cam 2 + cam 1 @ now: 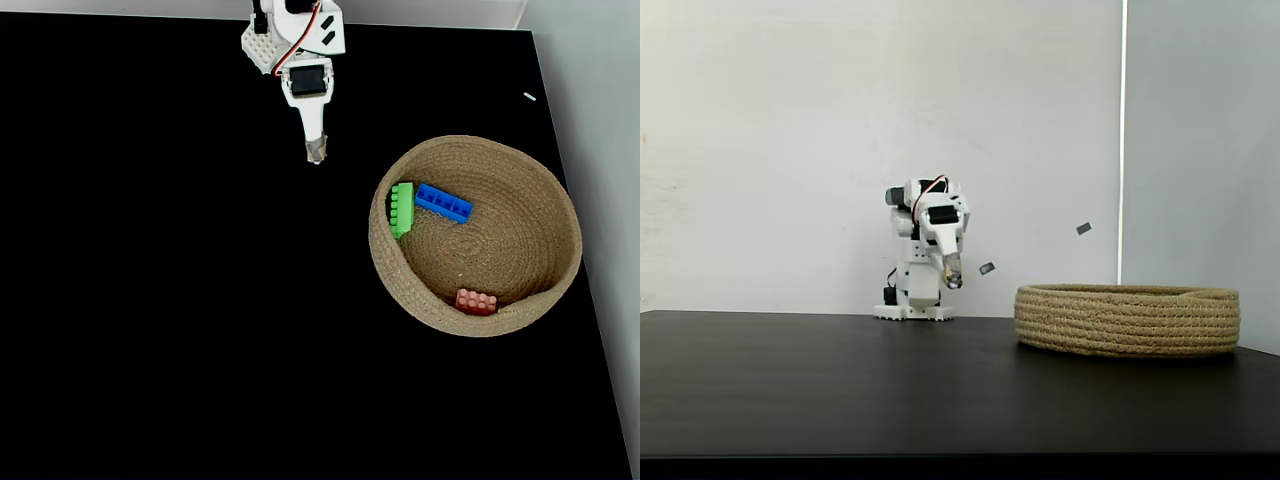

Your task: Place the lego blocks in the tray

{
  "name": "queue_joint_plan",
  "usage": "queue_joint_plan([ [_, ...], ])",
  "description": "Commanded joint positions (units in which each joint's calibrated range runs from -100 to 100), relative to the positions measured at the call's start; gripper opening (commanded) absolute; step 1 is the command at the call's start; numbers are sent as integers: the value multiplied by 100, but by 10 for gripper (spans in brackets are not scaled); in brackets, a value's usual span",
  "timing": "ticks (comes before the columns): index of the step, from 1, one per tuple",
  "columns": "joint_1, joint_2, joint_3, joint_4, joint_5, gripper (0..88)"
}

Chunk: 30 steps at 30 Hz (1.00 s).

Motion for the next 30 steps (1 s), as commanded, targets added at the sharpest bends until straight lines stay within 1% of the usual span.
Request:
queue_joint_plan([
  [1,113,-867,569,-90,249,3],
  [4,137,-1219,1007,-82,396,3],
  [8,146,-1538,1025,484,444,3],
  [10,146,-1873,1025,993,508,3],
  [11,137,-1873,1025,1043,513,3],
  [19,179,-1873,1025,1043,464,2],
  [30,-27,-1873,1025,1034,571,3],
])
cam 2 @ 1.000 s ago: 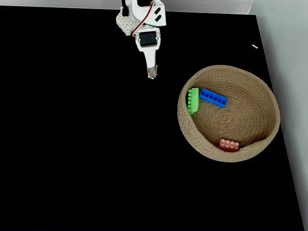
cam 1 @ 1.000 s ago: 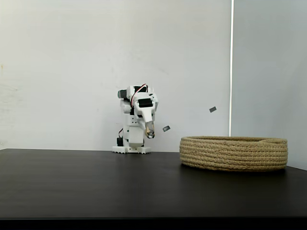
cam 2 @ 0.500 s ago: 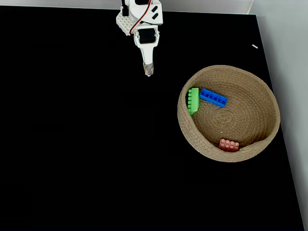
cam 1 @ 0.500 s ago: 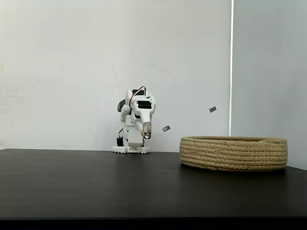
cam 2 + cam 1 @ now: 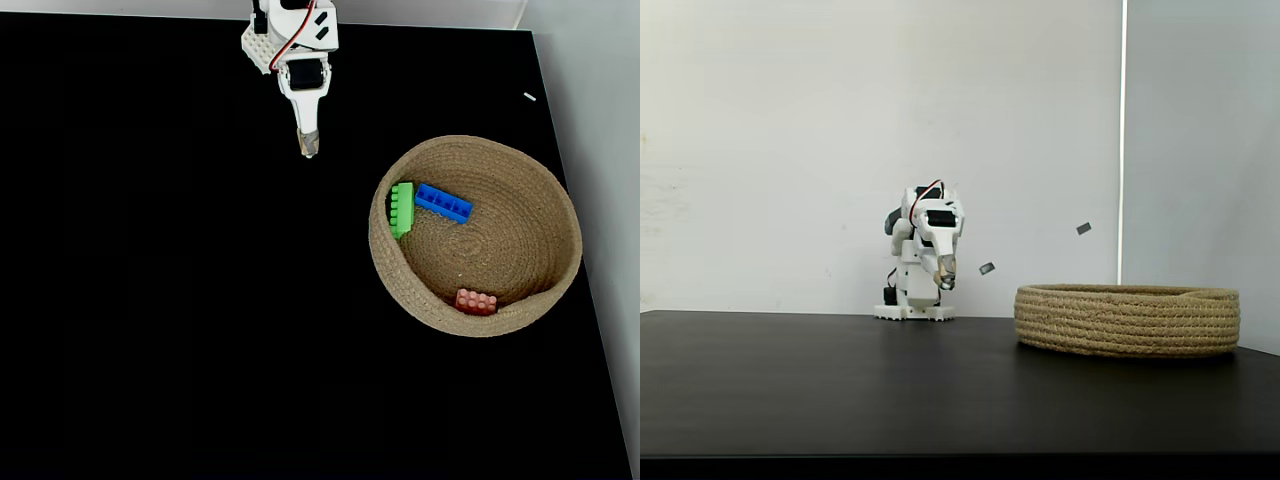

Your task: Place the lego blocks in the tray

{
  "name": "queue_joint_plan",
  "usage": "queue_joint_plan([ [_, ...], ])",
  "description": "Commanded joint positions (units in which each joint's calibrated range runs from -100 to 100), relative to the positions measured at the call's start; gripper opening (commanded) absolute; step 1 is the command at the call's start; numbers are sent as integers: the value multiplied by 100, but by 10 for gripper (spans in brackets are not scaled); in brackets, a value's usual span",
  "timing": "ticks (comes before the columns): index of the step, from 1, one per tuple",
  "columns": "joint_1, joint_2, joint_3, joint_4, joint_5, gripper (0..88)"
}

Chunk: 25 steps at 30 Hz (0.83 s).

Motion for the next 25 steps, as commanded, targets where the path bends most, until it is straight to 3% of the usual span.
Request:
queue_joint_plan([
  [1,-76,-58,62,3,34,3],
  [7,-126,-58,62,3,39,3],
  [12,14,-58,62,3,-298,3],
  [25,253,-49,62,11,-239,3],
])
